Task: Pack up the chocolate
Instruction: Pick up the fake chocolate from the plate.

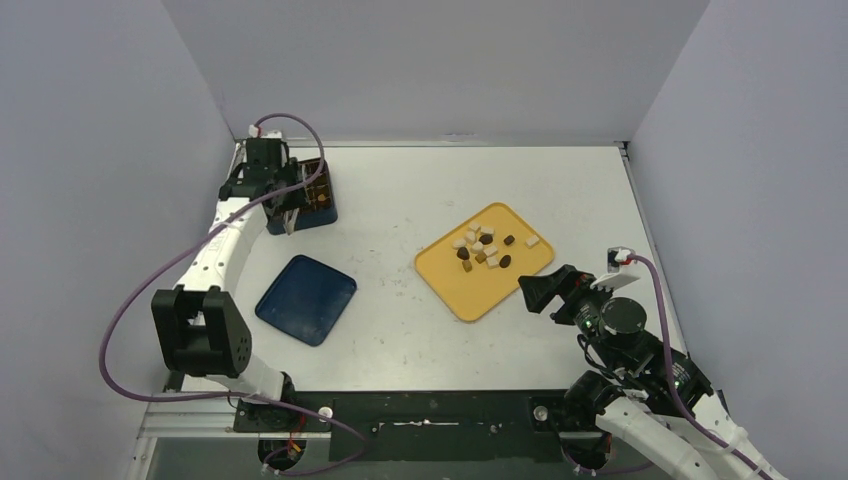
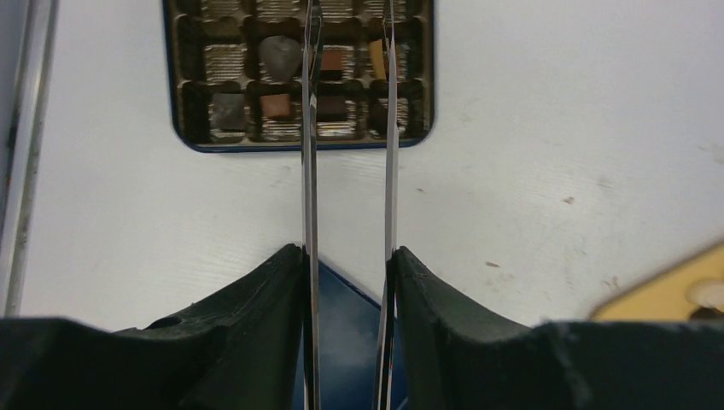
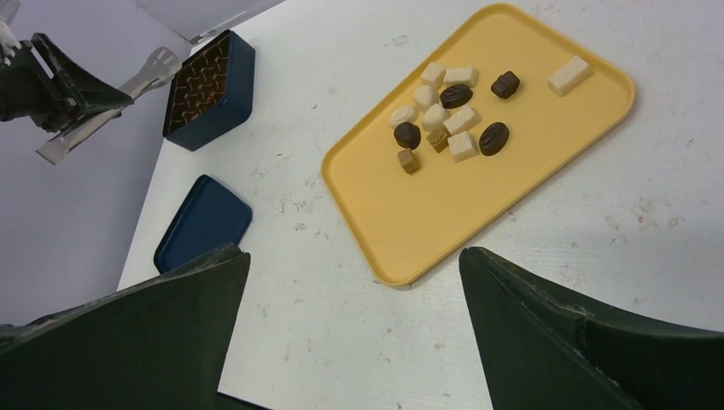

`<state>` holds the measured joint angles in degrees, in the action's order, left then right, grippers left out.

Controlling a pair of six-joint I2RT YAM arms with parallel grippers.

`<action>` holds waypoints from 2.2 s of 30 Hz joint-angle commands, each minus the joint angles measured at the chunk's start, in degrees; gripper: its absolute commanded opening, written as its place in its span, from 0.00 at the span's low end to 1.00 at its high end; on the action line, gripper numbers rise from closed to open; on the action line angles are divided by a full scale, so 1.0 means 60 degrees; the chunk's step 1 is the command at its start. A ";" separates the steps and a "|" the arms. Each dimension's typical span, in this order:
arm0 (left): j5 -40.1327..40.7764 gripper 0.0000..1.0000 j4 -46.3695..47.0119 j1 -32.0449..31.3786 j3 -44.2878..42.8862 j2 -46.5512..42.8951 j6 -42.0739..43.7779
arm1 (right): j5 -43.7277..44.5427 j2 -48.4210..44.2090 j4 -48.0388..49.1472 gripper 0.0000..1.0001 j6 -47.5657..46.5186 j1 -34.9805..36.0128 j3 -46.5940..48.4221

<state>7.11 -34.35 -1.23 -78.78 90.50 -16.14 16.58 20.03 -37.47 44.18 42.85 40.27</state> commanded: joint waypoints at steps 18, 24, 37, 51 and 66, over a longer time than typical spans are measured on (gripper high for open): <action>0.0572 0.38 0.0173 -0.6214 0.0338 -0.2549 0.0012 | 0.1836 0.2485 0.0276 1.00 -0.0200 0.0069 -0.0281; 0.0437 0.38 0.0760 -0.7264 0.1388 -0.2801 -0.0200 | 0.2532 0.2225 0.0179 1.00 0.0045 0.0051 -0.0474; 0.0548 0.38 0.1821 -0.8483 0.1955 -0.1615 -0.0206 | 0.2412 0.2107 0.0201 1.00 0.0022 0.0036 -0.0503; 0.0445 0.40 0.2706 -0.8859 0.2125 -0.0364 -0.0399 | 0.2205 0.1660 0.0184 1.00 -0.0010 0.0051 -0.0488; 0.0386 0.40 0.3132 -0.8962 0.2198 0.0374 -0.0416 | 0.2228 0.1387 0.0240 1.00 -0.0021 0.0095 -0.0574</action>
<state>9.74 -19.22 -54.72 -65.17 92.20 -18.26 29.39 28.49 -38.17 44.23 42.87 37.15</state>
